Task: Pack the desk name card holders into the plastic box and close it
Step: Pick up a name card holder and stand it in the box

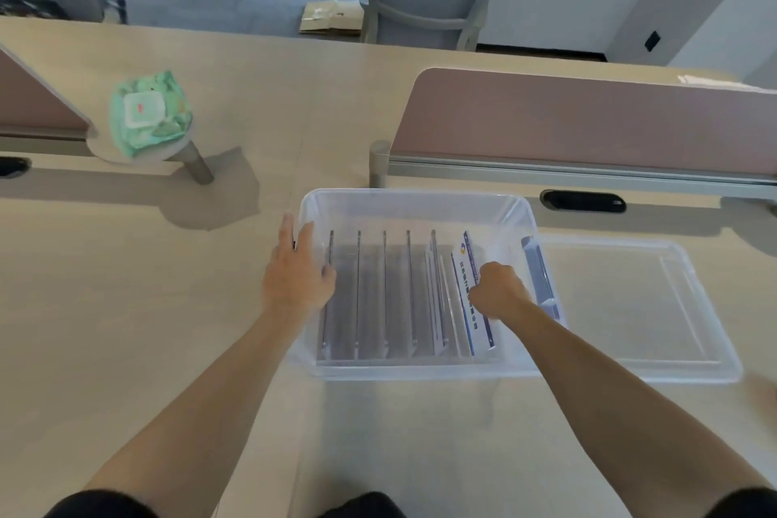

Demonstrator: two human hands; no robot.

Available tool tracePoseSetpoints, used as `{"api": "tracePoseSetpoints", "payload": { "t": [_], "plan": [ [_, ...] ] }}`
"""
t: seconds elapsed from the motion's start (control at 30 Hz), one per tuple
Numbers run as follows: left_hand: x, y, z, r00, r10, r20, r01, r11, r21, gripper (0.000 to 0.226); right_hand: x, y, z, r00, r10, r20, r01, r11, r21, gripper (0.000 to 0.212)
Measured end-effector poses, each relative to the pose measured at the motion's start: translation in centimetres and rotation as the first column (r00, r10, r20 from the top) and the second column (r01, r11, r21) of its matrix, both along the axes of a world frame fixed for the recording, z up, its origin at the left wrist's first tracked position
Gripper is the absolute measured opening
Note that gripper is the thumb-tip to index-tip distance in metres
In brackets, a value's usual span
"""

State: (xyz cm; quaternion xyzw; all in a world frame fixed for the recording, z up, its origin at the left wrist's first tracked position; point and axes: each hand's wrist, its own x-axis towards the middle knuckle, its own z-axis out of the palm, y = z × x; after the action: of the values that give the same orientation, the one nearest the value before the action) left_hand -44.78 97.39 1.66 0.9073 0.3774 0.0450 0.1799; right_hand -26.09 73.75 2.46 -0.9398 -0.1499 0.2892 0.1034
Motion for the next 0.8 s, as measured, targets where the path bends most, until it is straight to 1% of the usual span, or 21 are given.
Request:
{"api": "tracePoseSetpoints", "payload": {
  "t": [0.1, 0.23, 0.47, 0.7, 0.8],
  "plan": [
    [0.2, 0.0, 0.1, 1.000, 0.016, -0.026, -0.017, 1.000, -0.022, 0.067, 0.1, 0.1, -0.7, 0.999, 0.040, -0.035, -0.040, 0.999, 0.009, 0.019],
    [0.3, -0.2, 0.1, 0.999, 0.010, -0.049, -0.010, 1.000, -0.004, 0.066, 1.0, -0.1, -1.7, 0.995, 0.032, -0.097, -0.029, 0.999, 0.032, 0.003],
    [0.4, -0.3, 0.1, 0.996, 0.005, -0.094, -0.003, 1.000, 0.025, 0.069, 1.1, -0.5, -2.8, 0.993, 0.037, -0.116, -0.026, 0.995, 0.096, 0.021],
    [0.5, -0.4, 0.1, 0.992, 0.013, -0.123, -0.009, 0.999, 0.031, 0.072, 1.2, -0.5, -3.5, 0.989, 0.030, -0.143, -0.009, 0.990, 0.141, 0.020],
    [0.5, -0.3, 0.1, 0.991, 0.011, -0.132, -0.006, 0.999, 0.036, 0.072, 1.2, -0.5, -3.5, 0.991, 0.028, -0.131, -0.007, 0.988, 0.156, 0.021]
  ]
}}
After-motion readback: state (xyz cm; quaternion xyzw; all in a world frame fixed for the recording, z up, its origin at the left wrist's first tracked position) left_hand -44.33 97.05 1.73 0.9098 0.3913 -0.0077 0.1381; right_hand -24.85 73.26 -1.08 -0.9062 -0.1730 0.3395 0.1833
